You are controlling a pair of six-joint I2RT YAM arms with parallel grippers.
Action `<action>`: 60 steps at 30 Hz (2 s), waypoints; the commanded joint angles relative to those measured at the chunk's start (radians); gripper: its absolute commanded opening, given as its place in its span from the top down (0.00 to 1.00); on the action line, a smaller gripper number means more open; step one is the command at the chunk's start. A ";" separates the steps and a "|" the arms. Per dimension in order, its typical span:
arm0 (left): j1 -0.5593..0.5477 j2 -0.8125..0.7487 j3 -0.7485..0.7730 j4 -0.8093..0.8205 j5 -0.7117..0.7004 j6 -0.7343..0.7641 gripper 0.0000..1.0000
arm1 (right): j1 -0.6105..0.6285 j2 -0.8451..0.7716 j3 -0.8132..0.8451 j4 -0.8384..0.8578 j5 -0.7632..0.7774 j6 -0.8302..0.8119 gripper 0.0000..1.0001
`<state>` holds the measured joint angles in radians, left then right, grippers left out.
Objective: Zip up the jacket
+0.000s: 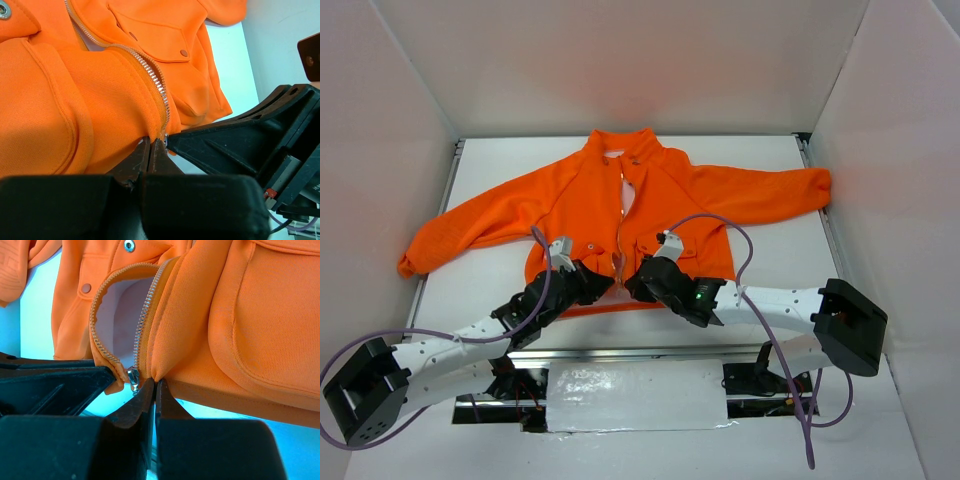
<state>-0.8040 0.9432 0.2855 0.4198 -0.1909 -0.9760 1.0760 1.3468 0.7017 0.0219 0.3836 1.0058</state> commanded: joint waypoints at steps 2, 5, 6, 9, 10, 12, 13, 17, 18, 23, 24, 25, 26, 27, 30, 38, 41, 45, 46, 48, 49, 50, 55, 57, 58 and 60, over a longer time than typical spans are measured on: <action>-0.006 -0.007 0.006 0.043 -0.028 -0.023 1.00 | 0.013 -0.018 0.041 0.032 0.024 -0.001 1.00; -0.006 -0.020 0.009 0.039 -0.038 -0.027 1.00 | 0.019 -0.020 0.030 0.042 0.018 -0.010 1.00; -0.006 -0.024 0.012 0.040 -0.039 -0.027 1.00 | 0.021 -0.023 0.027 0.053 0.015 -0.019 1.00; -0.006 -0.029 0.020 0.037 -0.042 -0.024 1.00 | 0.025 -0.028 0.019 0.064 0.012 -0.033 1.00; -0.006 -0.027 0.024 0.037 -0.042 -0.023 1.00 | 0.025 -0.028 0.019 0.062 0.014 -0.033 1.00; -0.006 -0.023 0.029 0.037 -0.039 -0.021 1.00 | 0.027 -0.028 0.018 0.062 0.015 -0.033 1.00; -0.006 -0.020 0.029 0.037 -0.036 -0.023 1.00 | 0.025 -0.028 0.016 0.062 0.018 -0.032 1.00; -0.006 -0.015 0.018 0.046 -0.030 -0.027 1.00 | 0.027 -0.031 0.019 0.052 0.034 -0.024 1.00; -0.006 -0.015 0.015 0.050 -0.027 -0.026 1.00 | 0.027 -0.032 0.018 0.052 0.038 -0.024 1.00; -0.008 -0.012 0.007 0.050 -0.018 -0.026 1.00 | 0.027 -0.029 0.019 0.053 0.046 -0.024 1.00; -0.008 -0.012 0.007 0.048 -0.016 -0.026 1.00 | 0.027 -0.029 0.019 0.055 0.046 -0.026 1.00; -0.006 -0.012 0.007 0.048 -0.015 -0.023 1.00 | 0.027 -0.029 0.021 0.055 0.047 -0.024 1.00; -0.008 -0.012 0.009 0.048 -0.012 -0.023 1.00 | 0.027 -0.031 0.021 0.055 0.051 -0.024 1.00; -0.008 -0.012 0.007 0.048 -0.010 -0.020 1.00 | 0.027 -0.032 0.022 0.055 0.052 -0.026 1.00; -0.009 -0.011 0.007 0.043 -0.015 -0.018 1.00 | 0.027 -0.037 0.021 0.055 0.057 -0.026 1.00; -0.015 0.017 0.015 0.056 0.004 -0.018 1.00 | 0.025 -0.025 0.036 0.052 0.054 -0.032 1.00; -0.017 0.026 0.020 0.054 0.001 -0.021 1.00 | 0.027 -0.025 0.039 0.050 0.057 -0.036 1.00; -0.017 0.026 0.018 0.059 0.007 -0.021 1.00 | 0.027 -0.028 0.039 0.050 0.067 -0.035 1.00; -0.017 0.025 0.018 0.060 0.008 -0.020 1.00 | 0.027 -0.026 0.038 0.049 0.067 -0.033 1.00; -0.017 0.019 0.018 0.053 0.002 -0.023 1.00 | 0.027 -0.025 0.038 0.049 0.066 -0.036 1.00; -0.017 0.016 0.020 0.051 0.001 -0.023 1.00 | 0.025 -0.025 0.035 0.052 0.063 -0.039 1.00; -0.017 0.003 0.018 0.048 -0.001 -0.023 1.00 | 0.027 -0.026 0.033 0.055 0.061 -0.039 1.00; -0.017 -0.044 0.034 -0.002 -0.031 -0.015 1.00 | 0.025 -0.037 -0.005 0.095 0.040 -0.056 1.00; -0.017 -0.057 0.041 -0.016 -0.041 -0.012 1.00 | 0.027 -0.047 -0.021 0.133 0.028 -0.068 1.00; -0.017 -0.060 0.043 -0.021 -0.044 -0.006 1.00 | 0.027 -0.051 -0.031 0.142 0.020 -0.073 1.00; -0.017 -0.057 0.050 -0.024 -0.045 -0.003 1.00 | 0.027 -0.057 -0.036 0.153 0.017 -0.081 1.00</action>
<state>-0.8146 0.8993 0.2890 0.3775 -0.2161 -0.9966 1.0908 1.3327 0.6777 0.0826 0.4030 0.9485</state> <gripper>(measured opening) 0.037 0.021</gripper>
